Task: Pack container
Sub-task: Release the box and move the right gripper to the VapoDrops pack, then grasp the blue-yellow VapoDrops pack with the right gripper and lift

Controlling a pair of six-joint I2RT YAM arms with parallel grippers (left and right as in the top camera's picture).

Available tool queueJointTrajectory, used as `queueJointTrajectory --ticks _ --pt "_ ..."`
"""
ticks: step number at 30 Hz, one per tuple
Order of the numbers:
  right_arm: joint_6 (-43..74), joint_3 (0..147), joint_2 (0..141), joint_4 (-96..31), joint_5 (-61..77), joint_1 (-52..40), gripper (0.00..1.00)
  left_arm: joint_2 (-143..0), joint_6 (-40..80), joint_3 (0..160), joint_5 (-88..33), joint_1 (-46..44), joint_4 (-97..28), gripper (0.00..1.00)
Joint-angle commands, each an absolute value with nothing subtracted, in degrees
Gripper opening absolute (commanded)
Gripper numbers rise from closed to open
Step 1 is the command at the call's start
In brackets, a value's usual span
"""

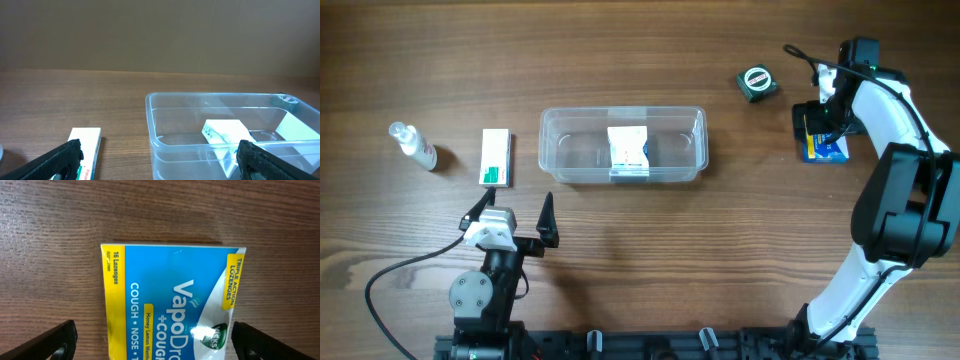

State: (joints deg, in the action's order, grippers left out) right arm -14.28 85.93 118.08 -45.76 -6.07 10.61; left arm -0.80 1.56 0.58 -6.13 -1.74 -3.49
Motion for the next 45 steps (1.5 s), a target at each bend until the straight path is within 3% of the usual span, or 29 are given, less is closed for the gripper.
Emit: queueJointTrajectory --ticks 1,20,23,26,32,40,45 --pt "-14.9 85.7 119.1 -45.0 -7.5 11.1 1.00 -0.4 0.8 0.3 -7.0 -1.3 -3.7 1.00" --pt "-14.9 84.0 122.0 -44.2 -2.9 13.1 0.99 -0.4 0.8 0.3 -7.0 -1.3 -3.7 1.00" --pt "-14.8 84.0 122.8 -44.2 -2.4 13.1 0.92 -0.4 0.8 0.3 -7.0 -1.3 -3.7 1.00" --pt "-13.4 84.0 122.9 -43.9 -2.5 13.1 0.76 -0.4 0.8 0.3 -7.0 -1.3 -3.7 1.00" --pt "-10.1 89.0 122.1 -48.4 1.1 13.1 0.77 -0.4 0.8 0.3 -7.0 -1.3 -3.7 1.00" --pt "-7.3 98.6 112.3 -59.7 18.5 11.3 0.77 -0.4 0.8 0.3 -7.0 -1.3 -3.7 1.00" --pt "0.4 98.6 97.3 -60.7 24.1 1.1 0.76 -0.4 0.8 0.3 -7.0 -1.3 -3.7 1.00"
